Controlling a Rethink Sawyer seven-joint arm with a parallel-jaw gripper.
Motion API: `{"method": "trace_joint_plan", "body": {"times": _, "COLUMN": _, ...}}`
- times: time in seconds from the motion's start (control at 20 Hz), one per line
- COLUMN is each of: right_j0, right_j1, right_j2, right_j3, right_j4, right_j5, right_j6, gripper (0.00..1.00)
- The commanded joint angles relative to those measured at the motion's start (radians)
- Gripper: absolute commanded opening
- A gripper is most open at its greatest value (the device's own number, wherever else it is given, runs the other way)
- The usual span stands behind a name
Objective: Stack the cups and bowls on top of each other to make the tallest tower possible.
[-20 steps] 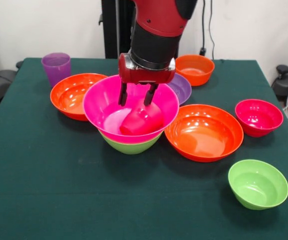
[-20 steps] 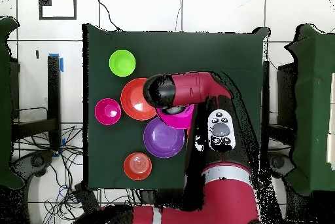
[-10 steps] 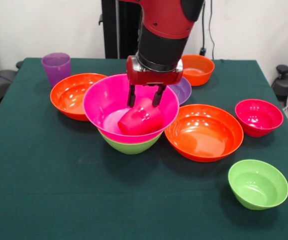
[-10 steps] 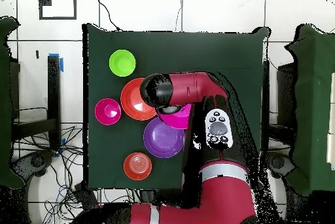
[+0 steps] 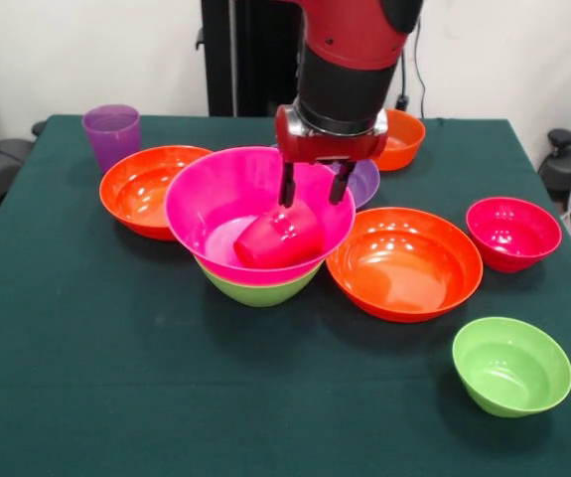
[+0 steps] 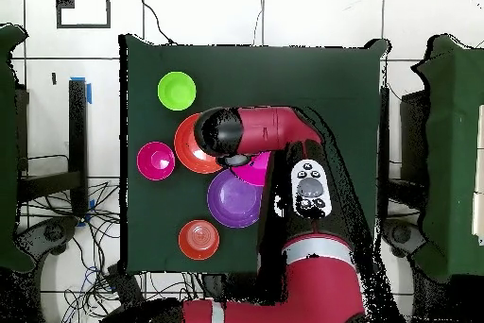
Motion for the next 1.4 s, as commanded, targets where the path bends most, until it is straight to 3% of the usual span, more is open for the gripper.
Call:
{"method": "trace_joint_plan", "body": {"times": 0.05, "right_j0": 0.035, "right_j1": -0.008, "right_j2": 0.105, "right_j3": 0.071, "right_j4": 0.038, "right_j5": 0.014, "right_j6": 0.048, "gripper": 1.0}}
{"method": "trace_joint_plan", "body": {"times": 0.4, "right_j0": 0.028, "right_j1": 0.005, "right_j2": 0.105, "right_j3": 0.076, "right_j4": 0.027, "right_j5": -0.015, "right_j6": 0.032, "gripper": 1.0}}
{"method": "trace_joint_plan", "body": {"times": 0.85, "right_j0": 0.075, "right_j1": 0.049, "right_j2": 0.036, "right_j3": 0.013, "right_j4": -0.058, "right_j5": -0.021, "right_j6": 0.042, "gripper": 1.0}}
{"method": "trace_joint_plan", "body": {"times": 1.4, "right_j0": 0.075, "right_j1": 0.041, "right_j2": 0.013, "right_j3": -0.028, "right_j4": -0.069, "right_j5": 0.032, "right_j6": -0.005, "gripper": 1.0}}
